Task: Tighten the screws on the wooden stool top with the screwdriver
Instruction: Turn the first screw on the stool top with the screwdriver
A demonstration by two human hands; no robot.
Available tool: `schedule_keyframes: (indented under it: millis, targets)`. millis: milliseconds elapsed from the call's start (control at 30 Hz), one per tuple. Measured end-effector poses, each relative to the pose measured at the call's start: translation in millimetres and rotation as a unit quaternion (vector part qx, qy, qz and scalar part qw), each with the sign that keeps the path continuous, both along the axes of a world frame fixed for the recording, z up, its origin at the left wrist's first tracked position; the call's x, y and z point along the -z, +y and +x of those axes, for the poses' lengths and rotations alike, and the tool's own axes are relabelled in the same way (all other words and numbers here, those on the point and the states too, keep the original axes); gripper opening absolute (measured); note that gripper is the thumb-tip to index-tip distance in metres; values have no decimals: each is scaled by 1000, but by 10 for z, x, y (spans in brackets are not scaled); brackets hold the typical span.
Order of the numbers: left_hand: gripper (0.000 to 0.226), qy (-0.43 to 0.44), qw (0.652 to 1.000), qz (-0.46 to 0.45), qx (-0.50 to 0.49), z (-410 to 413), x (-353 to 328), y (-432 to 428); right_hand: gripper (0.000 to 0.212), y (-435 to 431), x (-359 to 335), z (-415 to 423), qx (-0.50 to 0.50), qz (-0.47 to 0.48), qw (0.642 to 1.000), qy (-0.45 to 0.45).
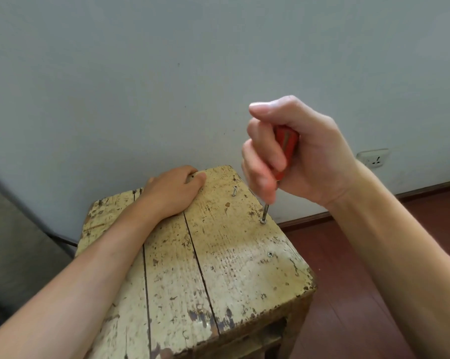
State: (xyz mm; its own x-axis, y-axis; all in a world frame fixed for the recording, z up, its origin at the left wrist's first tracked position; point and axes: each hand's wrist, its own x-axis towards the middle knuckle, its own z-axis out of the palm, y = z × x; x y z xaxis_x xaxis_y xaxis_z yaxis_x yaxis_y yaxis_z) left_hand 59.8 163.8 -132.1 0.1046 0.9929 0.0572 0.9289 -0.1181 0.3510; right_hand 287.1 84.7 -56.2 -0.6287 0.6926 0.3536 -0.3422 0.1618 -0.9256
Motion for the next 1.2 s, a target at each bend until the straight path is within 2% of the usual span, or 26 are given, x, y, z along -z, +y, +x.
schedule_keyframes:
  millis: [67,133,233,300,333,400,533,600,700,767,867,933,1067,1133,1200]
  targets:
    - [45,3,1000,2,-3,4,-1,-1,58,-23,35,-42,58,-18,998,33]
    - [47,6,1000,2,-5,11,-1,-9,59,-41,60,-73,170,-52,981,78]
    - [47,6,1000,1,-7,11,-11,-19,55,-81,90,-145,354,-89,919,148]
    - [46,6,1000,0,-7,13,-17,-20,54,-91,108,-185,405,-89,895,166]
    - [46,7,1000,0,-8,13,-18,-20,54,-90,109,-198,404,-88,896,162]
    - [46,8,1000,0,-10,9,-16,-18,47,-55,106,-169,361,-78,922,120]
    - [47,11,1000,2,-7,7,-5,-3,5,66,61,-10,190,-69,978,57]
    - [46,12,1000,4,-8,8,-6,4,18,136,51,78,112,-49,992,39]
    - [46,11,1000,5,-9,3,-4,-1,23,135,15,144,7,-26,1000,12]
    - [47,11,1000,2,-9,6,-1,-4,29,88,7,130,-20,-28,999,-1]
    - [47,8,1000,0,-7,10,-1,-5,40,56,20,65,54,-55,997,10]
    - [47,4,1000,-1,-8,8,-3,-8,41,31,33,-18,161,-67,984,41]
    - [48,4,1000,0,-8,8,-9,-19,47,-88,127,-197,393,-74,907,134]
    - [48,5,1000,1,-7,15,-12,-23,47,-119,138,-218,421,-73,892,150]
    - [48,10,1000,4,-8,16,-13,-23,37,-102,112,-171,375,-71,917,120]
